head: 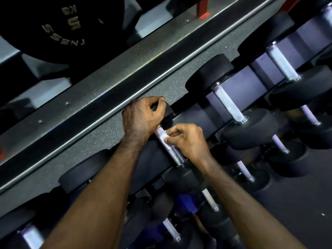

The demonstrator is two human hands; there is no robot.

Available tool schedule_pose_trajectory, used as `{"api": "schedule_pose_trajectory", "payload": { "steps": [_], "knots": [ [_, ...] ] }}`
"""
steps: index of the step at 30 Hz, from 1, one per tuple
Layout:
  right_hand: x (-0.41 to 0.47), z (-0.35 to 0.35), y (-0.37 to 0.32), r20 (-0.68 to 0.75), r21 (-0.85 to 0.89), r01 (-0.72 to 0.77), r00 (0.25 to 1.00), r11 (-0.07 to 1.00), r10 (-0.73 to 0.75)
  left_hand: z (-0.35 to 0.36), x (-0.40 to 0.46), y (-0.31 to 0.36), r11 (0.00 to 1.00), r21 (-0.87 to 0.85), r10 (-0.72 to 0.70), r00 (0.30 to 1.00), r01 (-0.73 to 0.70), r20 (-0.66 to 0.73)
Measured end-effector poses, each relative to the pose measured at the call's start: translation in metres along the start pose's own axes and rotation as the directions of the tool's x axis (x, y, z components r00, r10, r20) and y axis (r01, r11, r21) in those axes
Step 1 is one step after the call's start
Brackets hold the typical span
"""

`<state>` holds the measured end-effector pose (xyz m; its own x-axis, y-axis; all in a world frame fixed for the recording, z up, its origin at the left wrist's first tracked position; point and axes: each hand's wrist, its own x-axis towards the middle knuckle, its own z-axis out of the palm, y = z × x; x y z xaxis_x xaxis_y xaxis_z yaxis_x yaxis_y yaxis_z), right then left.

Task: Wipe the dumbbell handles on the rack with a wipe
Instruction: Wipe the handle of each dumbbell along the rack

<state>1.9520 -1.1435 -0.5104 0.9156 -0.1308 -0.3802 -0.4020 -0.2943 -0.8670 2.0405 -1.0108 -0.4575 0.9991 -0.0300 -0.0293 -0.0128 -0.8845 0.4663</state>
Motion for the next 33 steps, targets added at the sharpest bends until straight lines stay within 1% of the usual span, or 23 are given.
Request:
{"api": "schedule_pose_trajectory", "payload": {
  "steps": [2,4,6,8,9,11,13,14,16,18,19,21,23,25,27,29,31,33],
  "knots": [
    [0.005,0.007,-0.004,-0.038,-0.013,0.006,0.999,1.0,-0.006,-0.001,0.0,-0.001,1.0,-0.006,-0.004,1.0,0.004,-0.007],
    [-0.003,0.002,0.005,-0.048,-0.041,-0.009,0.999,0.999,0.007,-0.001,0.0,0.0,1.0,-0.012,0.003,1.0,-0.003,0.001],
    [-0.013,-0.009,0.017,-0.008,-0.082,-0.025,1.0,0.996,0.024,-0.002,-0.002,0.002,1.0,-0.015,-0.01,1.0,0.01,0.011],
    [-0.016,-0.023,0.024,0.013,-0.067,-0.016,1.0,0.998,0.017,-0.003,-0.001,0.005,0.999,0.0,-0.035,0.999,0.035,0.027],
    [-0.014,-0.032,0.025,0.005,-0.014,-0.015,1.0,1.0,0.015,-0.003,-0.001,0.008,0.999,0.008,-0.041,0.998,0.04,0.048],
    [-0.008,-0.048,0.021,-0.029,0.16,-0.01,0.999,0.987,0.014,-0.005,0.001,0.012,0.999,0.022,-0.025,0.996,0.023,0.085],
    [-0.002,-0.071,0.013,-0.077,0.337,-0.003,0.997,0.942,0.03,-0.003,0.007,0.021,1.0,0.022,0.007,0.996,-0.008,0.086],
    [0.001,-0.087,0.011,-0.108,0.404,0.003,0.993,0.915,0.044,0.0,0.011,0.03,0.999,0.005,0.035,0.997,-0.036,0.073],
    [0.009,-0.122,0.008,-0.206,0.463,0.056,0.977,0.885,0.046,0.007,0.021,0.052,0.993,-0.083,0.094,0.994,-0.089,0.058],
    [0.023,-0.16,0.011,-0.303,0.422,0.112,0.953,0.899,0.023,0.019,0.033,0.082,0.981,-0.167,0.11,0.991,-0.096,0.076],
    [0.034,-0.177,0.015,-0.327,0.371,0.117,0.945,0.921,0.011,0.026,0.041,0.098,0.979,-0.185,0.107,0.991,-0.09,0.082],
    [0.053,-0.198,0.027,-0.328,0.22,0.105,0.944,0.97,-0.028,0.041,0.055,0.124,0.977,-0.198,0.097,0.99,-0.076,0.098],
    [0.074,-0.209,0.037,-0.278,0.034,0.07,0.959,0.997,-0.058,0.057,0.07,0.153,0.97,-0.219,0.125,0.988,-0.102,0.092],
    [0.086,-0.209,0.045,-0.151,-0.087,0.049,0.987,0.995,-0.062,0.069,0.083,0.177,0.983,-0.125,0.153,0.981,-0.138,0.119],
    [0.09,-0.207,0.048,-0.063,-0.111,0.049,0.996,0.993,-0.056,0.079,0.093,0.194,0.987,-0.027,0.158,0.965,-0.156,0.209],
    [0.092,-0.211,0.051,-0.037,-0.117,0.038,0.998,0.992,-0.042,0.086,0.103,0.205,0.985,0.079,0.128,0.955,-0.154,0.269],
    [0.094,-0.214,0.054,-0.019,-0.129,0.01,1.0,0.992,-0.012,0.088,0.111,0.209,0.977,0.165,0.089,0.958,-0.137,0.272],
    [0.099,-0.217,0.052,0.006,-0.091,0.001,1.0,0.996,-0.001,0.089,0.112,0.212,0.97,0.197,0.087,0.957,-0.145,0.278]
  ]
}}
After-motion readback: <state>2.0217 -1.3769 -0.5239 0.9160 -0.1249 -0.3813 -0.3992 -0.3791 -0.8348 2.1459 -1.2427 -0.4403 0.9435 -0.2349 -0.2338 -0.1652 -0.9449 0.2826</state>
